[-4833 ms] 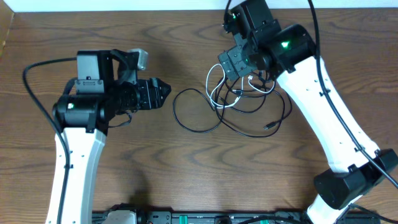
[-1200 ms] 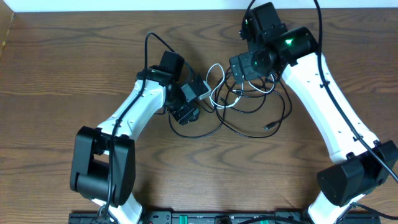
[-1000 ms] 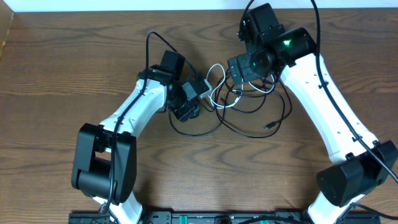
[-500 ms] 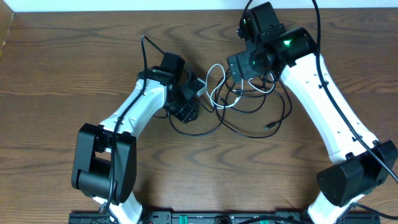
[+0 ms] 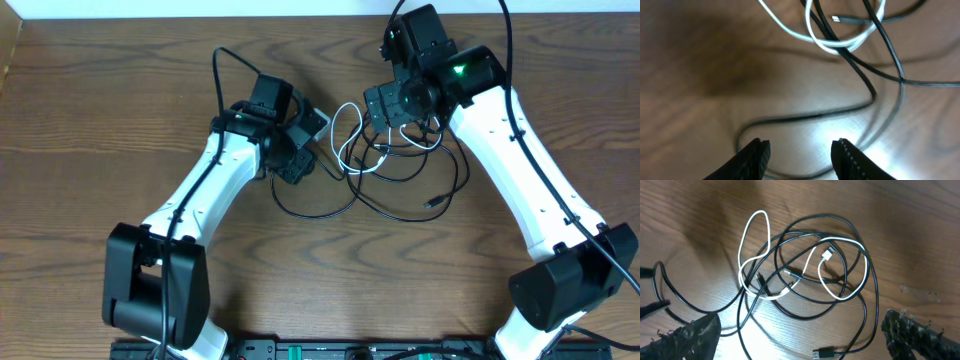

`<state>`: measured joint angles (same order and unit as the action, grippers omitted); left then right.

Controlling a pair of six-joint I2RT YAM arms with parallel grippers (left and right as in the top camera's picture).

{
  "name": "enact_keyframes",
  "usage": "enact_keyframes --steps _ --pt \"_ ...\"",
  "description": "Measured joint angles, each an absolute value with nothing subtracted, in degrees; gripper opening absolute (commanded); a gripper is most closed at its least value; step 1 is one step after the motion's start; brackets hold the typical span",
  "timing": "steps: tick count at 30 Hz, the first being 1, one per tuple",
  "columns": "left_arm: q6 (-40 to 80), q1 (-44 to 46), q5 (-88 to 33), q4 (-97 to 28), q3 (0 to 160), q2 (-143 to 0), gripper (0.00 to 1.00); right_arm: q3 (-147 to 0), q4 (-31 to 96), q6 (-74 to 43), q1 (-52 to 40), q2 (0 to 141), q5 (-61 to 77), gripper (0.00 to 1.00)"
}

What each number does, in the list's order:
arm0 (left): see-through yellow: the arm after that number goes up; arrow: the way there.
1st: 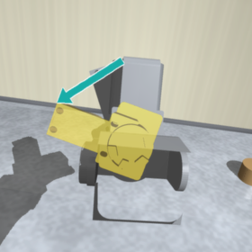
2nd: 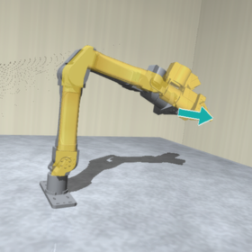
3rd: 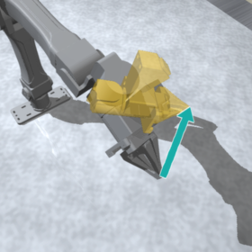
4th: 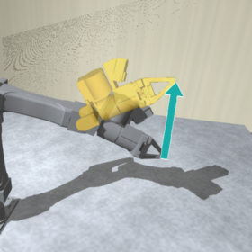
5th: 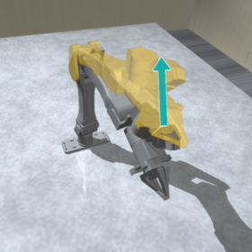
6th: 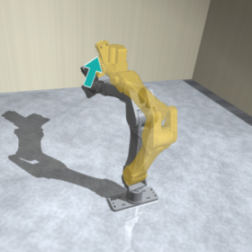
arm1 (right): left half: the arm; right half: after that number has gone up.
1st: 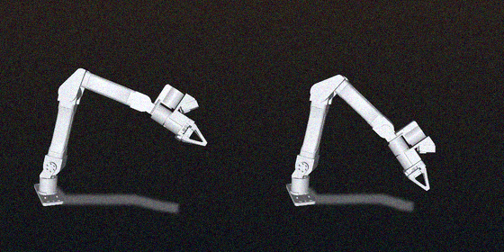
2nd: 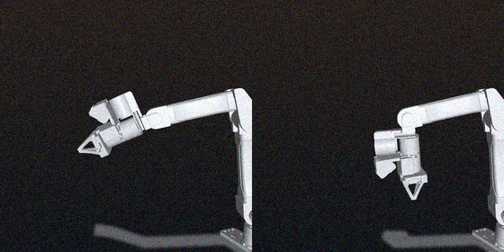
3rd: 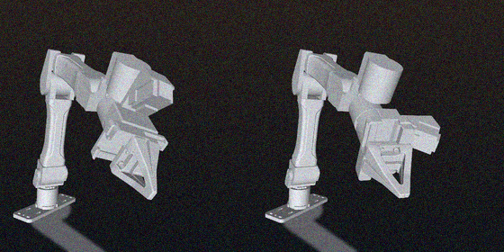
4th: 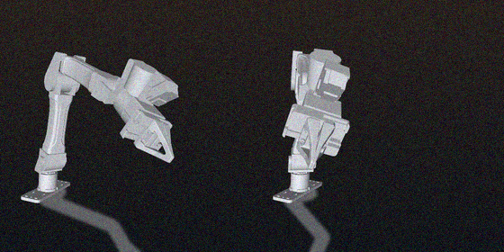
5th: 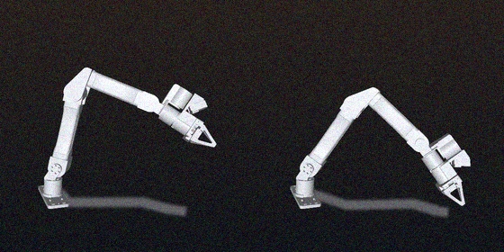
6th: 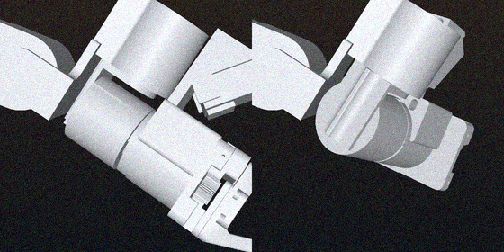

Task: Untangle cables

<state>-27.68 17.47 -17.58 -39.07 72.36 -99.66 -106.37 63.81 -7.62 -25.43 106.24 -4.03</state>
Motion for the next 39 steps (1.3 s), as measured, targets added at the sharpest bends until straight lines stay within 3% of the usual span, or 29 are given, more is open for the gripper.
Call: enact_keyframes --steps 11,26,29,31,34,39 --pt "-37.2 17.5 -16.2 -33.4 72.4 -102.4 0.61 -106.3 65.0 -7.6 -25.5 106.5 -4.0 0.99" --pt "-40.4 15.3 -16.2 -29.2 72.4 -108.6 0.57 -106.3 67.4 -7.6 -26.3 106.5 -4.0 0.99" --pt "-40.4 14.4 -16.1 -29.1 72.4 -111.7 0.46 -106.3 67.5 -7.6 -26.6 106.5 -4.0 0.99" --pt "-39.9 13.7 -16.1 -29.2 72.4 -113.3 0.28 -106.3 67.5 -7.4 -26.6 106.5 -3.9 0.99" --pt "-39.7 13.1 -16.1 -29.3 72.4 -113.9 0.11 -106.3 67.2 -7.4 -26.5 106.5 -3.9 0.99" --pt "-38.5 12.9 -16.1 -29.4 72.4 -113.9 0.07 -106.3 66.1 -7.1 -26.5 106.5 -3.8 0.95"
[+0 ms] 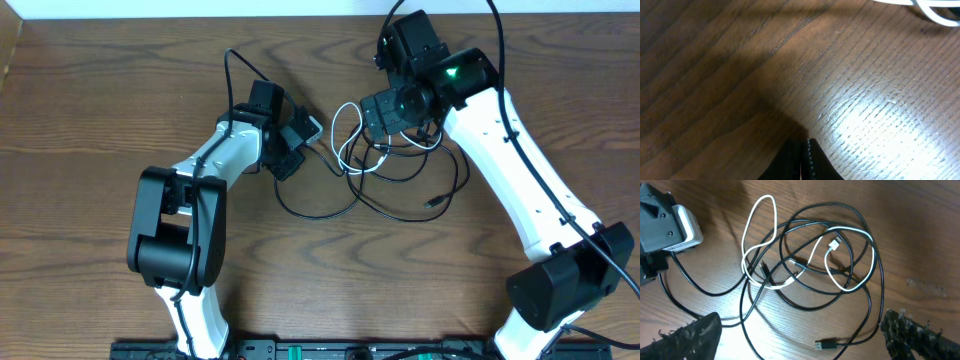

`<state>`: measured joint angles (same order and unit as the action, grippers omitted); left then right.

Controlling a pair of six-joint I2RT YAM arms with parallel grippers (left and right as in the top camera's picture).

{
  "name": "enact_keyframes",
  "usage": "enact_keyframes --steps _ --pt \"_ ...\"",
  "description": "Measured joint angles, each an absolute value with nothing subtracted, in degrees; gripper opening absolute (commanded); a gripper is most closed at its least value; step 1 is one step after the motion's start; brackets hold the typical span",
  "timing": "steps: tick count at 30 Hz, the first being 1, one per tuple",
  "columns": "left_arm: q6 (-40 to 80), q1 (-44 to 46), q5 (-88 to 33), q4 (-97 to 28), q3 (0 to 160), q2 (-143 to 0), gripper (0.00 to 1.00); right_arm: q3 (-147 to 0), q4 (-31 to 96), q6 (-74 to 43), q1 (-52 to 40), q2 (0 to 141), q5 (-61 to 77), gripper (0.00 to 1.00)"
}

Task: Untangle cables

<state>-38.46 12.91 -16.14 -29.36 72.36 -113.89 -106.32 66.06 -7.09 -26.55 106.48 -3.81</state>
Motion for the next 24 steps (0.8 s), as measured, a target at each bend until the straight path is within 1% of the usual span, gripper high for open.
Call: enact_keyframes --steps 6,13,19,24 --pt "-34.2 13.0 -16.6 -28.9 72.4 -113.9 0.08 -106.3 64.5 -7.0 -26.5 106.5 -3.8 0.93" --pt "-26.5 13.0 -23.1 -26.9 72.4 -113.9 0.07 -106.3 64.7 -5.3 -26.9 107.3 -3.8 0.93" --pt "-20.0 12.6 -24.8 -28.1 72.4 -113.9 0.08 -106.3 65.3 -1.5 -28.3 113.2 -0.6 0.93" --pt "-17.5 11.4 -25.4 -30.9 72.4 -113.9 0.07 -106.3 65.4 1.8 -29.1 118.6 1.9 0.94"
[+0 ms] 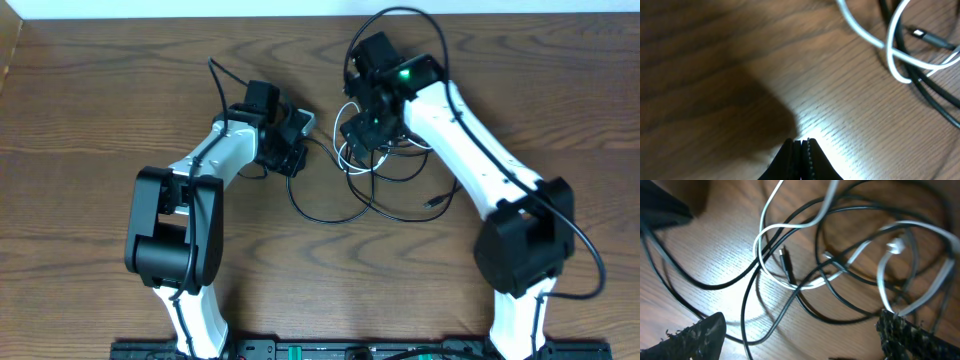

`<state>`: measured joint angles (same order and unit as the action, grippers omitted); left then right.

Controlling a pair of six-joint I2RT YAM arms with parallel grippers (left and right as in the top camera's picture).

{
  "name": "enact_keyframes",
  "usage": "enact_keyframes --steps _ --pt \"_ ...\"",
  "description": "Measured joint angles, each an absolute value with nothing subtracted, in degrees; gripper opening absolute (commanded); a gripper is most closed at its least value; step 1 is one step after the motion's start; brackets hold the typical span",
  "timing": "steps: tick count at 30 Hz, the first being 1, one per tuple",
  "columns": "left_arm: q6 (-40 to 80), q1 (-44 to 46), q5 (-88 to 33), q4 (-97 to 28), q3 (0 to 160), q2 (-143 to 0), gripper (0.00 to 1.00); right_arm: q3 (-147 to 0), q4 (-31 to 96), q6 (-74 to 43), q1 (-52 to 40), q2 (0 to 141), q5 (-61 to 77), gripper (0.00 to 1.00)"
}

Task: Untangle cables

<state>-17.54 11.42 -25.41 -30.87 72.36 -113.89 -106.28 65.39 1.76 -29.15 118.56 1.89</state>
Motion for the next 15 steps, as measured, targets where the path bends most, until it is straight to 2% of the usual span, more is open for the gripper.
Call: enact_keyframes --steps 7,15 --pt "-16.4 10.2 -25.4 -32.5 72.4 -113.9 0.08 -106.0 64.6 4.9 -30.2 120.1 3.0 0.97" --pt "-16.3 10.2 -25.4 -32.7 72.4 -113.9 0.08 -106.0 63.5 6.5 -30.2 121.6 3.2 0.94"
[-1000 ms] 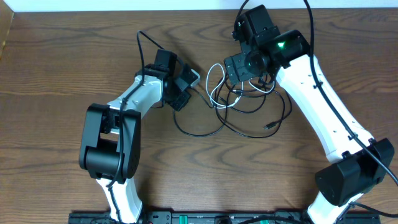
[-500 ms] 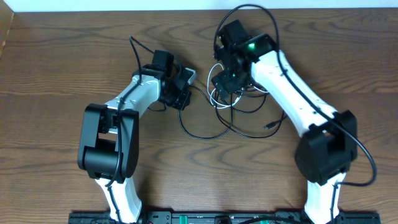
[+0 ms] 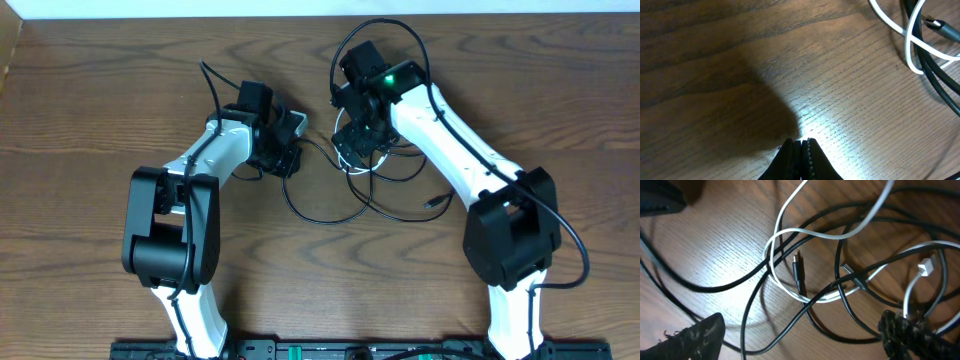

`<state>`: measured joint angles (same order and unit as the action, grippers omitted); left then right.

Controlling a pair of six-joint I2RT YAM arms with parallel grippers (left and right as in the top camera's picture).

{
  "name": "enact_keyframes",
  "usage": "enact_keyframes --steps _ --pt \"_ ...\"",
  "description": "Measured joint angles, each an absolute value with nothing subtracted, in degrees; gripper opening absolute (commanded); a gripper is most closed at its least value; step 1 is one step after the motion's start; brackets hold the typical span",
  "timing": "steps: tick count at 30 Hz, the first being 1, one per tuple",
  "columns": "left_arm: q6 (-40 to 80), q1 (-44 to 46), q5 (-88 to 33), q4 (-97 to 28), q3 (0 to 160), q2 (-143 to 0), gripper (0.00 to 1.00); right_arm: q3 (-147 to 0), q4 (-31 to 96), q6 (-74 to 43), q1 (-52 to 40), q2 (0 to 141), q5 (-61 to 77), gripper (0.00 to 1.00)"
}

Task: Untangle cables

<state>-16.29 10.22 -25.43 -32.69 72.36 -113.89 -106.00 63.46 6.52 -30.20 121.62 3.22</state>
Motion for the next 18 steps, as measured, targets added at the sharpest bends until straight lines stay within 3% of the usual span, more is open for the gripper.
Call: enact_keyframes --steps 13,18 --pt "-16.3 10.2 -25.4 -33.3 72.4 -113.9 0.08 -106.0 58.2 6.7 -30.2 123.5 3.3 0.93" --pt "-16.3 10.2 -25.4 -34.2 72.4 -113.9 0.08 -106.0 53.9 6.3 -30.2 123.5 3.3 0.89"
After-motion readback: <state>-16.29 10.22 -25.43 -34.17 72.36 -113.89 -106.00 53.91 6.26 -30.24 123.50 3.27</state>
